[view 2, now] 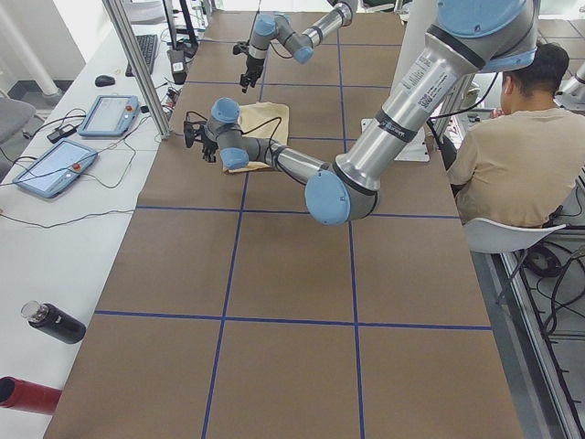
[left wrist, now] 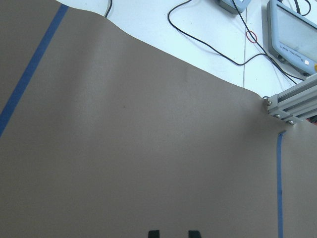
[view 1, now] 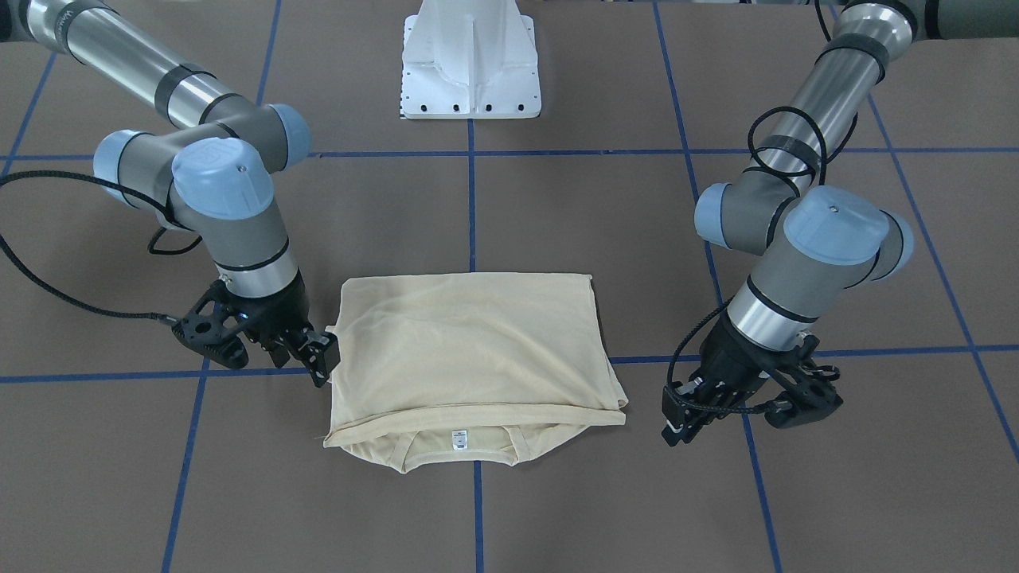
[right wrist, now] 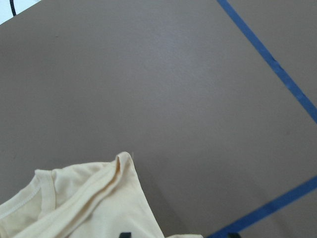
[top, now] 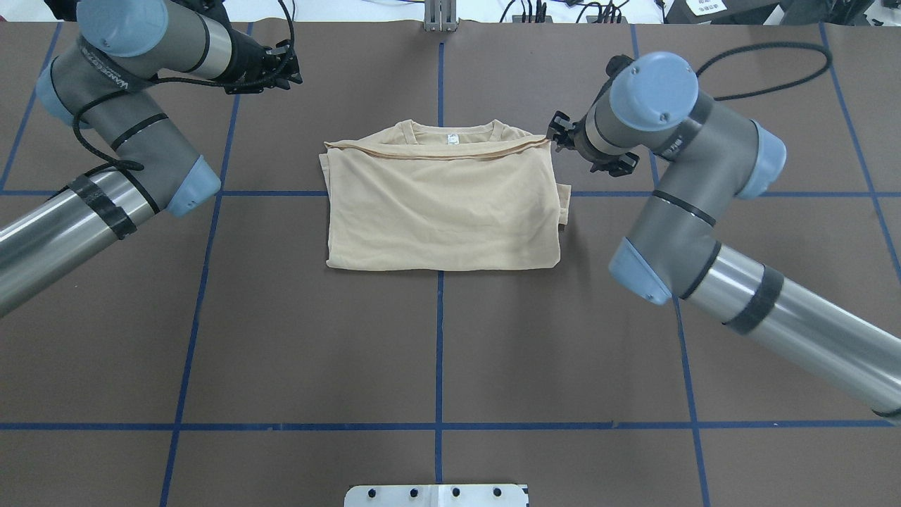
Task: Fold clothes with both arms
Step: 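Open both grippers and raise the left arm while the right arm lowers to the bundle, then grasp the folded shirt's near corner with the right gripper and drag it toward the robot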
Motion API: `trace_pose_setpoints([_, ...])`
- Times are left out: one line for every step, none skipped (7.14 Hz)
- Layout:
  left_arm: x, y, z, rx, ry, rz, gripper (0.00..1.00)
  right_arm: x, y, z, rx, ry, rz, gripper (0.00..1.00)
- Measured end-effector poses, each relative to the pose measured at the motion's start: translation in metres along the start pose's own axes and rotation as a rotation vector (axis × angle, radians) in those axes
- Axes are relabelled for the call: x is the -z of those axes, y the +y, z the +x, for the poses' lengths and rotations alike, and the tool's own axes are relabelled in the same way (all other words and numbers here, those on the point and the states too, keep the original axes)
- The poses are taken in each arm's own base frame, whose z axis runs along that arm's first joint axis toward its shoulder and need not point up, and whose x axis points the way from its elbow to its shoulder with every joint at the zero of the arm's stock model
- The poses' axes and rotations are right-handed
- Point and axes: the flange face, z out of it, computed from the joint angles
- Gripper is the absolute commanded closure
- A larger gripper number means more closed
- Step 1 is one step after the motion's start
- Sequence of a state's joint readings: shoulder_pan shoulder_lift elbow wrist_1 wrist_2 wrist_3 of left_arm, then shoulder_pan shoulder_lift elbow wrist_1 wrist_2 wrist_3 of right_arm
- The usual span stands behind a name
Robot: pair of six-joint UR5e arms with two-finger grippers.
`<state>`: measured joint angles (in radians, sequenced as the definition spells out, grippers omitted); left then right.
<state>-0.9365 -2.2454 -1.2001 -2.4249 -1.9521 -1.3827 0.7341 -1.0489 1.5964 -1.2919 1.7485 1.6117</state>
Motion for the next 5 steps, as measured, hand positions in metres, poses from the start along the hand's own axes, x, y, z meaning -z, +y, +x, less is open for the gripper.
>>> trace_pose_setpoints([0.006,0.0,-0.002,-0.012,0.006,0.003,0.68,0.008,0.027,0.017,-0.046,-0.016,0.009,0.26])
trace_pose_setpoints([0.011,0.002,-0.004,-0.019,0.011,0.006,0.68,0.008,0.061,0.023,-0.105,-0.026,0.022,0.27])
trace_pose_setpoints([0.013,0.003,-0.009,-0.021,0.01,0.008,0.68,0.004,0.096,0.027,-0.145,-0.035,0.045,0.27])
trace_pose_setpoints([0.014,0.003,-0.011,-0.02,0.008,0.013,0.68,-0.001,0.118,0.03,-0.161,-0.038,0.059,0.28])
trace_pose_setpoints([0.014,0.003,-0.012,-0.02,0.006,0.022,0.68,-0.006,0.129,0.035,-0.164,-0.032,0.066,0.32])
